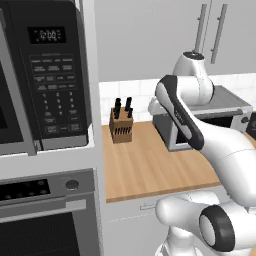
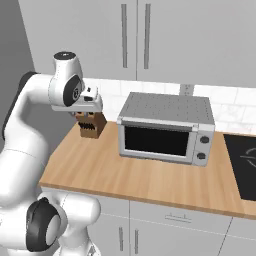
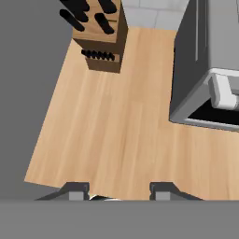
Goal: Navigate to the sink.
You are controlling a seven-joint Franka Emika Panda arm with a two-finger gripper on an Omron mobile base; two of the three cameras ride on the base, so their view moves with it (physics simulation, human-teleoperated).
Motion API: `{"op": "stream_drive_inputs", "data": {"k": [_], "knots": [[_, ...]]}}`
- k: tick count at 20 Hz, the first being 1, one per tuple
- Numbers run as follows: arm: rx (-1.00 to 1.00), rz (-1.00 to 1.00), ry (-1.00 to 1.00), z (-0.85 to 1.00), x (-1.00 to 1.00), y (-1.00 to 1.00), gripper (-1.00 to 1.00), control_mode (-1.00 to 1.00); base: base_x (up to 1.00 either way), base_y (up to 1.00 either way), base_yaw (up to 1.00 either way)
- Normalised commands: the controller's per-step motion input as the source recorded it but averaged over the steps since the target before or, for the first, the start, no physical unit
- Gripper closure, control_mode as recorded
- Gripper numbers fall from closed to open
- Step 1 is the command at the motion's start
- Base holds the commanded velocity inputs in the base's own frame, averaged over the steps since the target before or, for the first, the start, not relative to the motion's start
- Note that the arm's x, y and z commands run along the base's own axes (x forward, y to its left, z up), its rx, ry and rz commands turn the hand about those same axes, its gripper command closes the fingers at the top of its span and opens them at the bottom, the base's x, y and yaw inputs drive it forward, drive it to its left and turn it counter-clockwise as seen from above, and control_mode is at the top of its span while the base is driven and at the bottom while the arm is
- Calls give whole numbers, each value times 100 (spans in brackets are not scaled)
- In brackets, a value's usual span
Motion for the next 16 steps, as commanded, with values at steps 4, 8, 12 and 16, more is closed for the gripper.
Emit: {"op": "stream_drive_inputs", "data": {"k": [4, 8, 12, 16], "knots": [[0, 0, 1, -10, -56, -3, -100, -100, 0, 0, 0], [-1, 0, 6, -47, -86, -12, -100, -100, 0, 0, 0], [-3, 0, 3, -54, -57, 0, -100, -100, 0, 0, 0], [-1, 0, 0, -44, -44, 0, -100, -100, 0, 0, 0]]}}
